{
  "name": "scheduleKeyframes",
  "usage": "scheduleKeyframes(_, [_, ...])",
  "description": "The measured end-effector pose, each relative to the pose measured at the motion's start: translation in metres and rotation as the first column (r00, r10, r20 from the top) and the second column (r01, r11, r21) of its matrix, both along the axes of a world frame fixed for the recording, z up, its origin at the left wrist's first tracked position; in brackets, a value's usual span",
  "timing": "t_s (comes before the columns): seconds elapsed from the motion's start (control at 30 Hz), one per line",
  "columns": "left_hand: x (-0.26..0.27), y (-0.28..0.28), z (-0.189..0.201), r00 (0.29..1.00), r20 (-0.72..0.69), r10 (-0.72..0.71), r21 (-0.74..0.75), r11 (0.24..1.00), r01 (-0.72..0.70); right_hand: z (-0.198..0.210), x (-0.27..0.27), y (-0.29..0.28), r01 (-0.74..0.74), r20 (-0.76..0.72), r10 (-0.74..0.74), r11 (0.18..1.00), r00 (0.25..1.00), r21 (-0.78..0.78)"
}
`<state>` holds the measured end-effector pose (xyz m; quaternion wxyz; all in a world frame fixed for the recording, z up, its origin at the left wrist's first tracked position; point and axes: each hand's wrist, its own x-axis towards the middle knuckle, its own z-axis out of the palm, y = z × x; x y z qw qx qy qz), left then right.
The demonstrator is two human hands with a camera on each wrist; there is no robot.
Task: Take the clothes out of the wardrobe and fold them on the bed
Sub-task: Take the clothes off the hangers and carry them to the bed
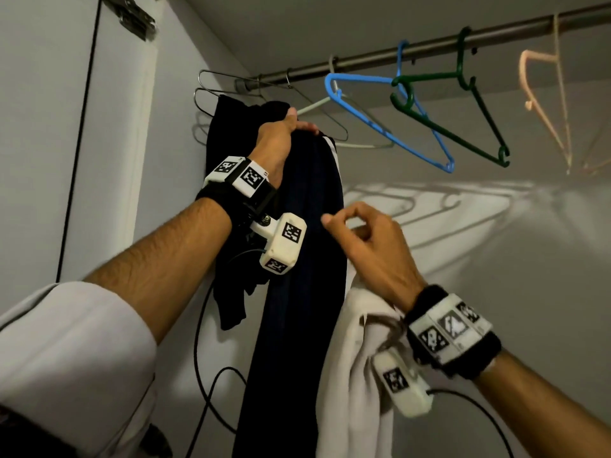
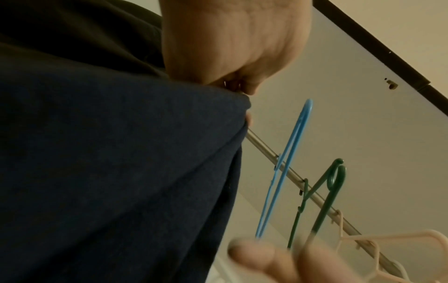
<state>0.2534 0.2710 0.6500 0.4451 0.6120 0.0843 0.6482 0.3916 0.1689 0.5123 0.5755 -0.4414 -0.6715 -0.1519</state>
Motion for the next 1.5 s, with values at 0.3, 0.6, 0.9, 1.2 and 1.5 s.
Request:
scheduleKeyframes(0.3, [0.003, -0.007, 0.002, 0.999, -0.038, -0.017, -0.014, 1.000, 0.017, 0.087, 0.006, 0.069, 0.037, -0.189, -0.063, 0.990, 0.980, -0.137])
scheduleKeyframes(0.6, [0.001, -0.013, 0.003, 0.981, 0.095, -0.168, -0.060, 0.983, 0.174, -0.018, 0.004, 0.032, 0.112, 0.103, -0.125, 0.986, 0.987, 0.123])
scheduleKeyframes(0.9, [0.012, -0.006, 0.000, 0.995, 0.029, -0.094, -0.053, 0.994, 0.095, -0.035, 0.032, 0.018, 0.038, 0.001, -0.038, 0.999, 0.999, 0.036])
scheduleKeyframes(1.2, [0.009, -0.007, -0.001, 0.999, -0.030, -0.041, -0.019, 0.999, 0.041, 0.043, 0.017, 0.041, -0.202, -0.310, 0.122, 0.949, 0.943, -0.243])
scheduleKeyframes(1.5, [-0.004, -0.005, 0.003, 0.997, -0.080, -0.001, -0.008, 1.000, 0.000, 0.016, 0.005, 0.036, 0.103, 0.006, -0.103, 0.991, 0.995, -0.091])
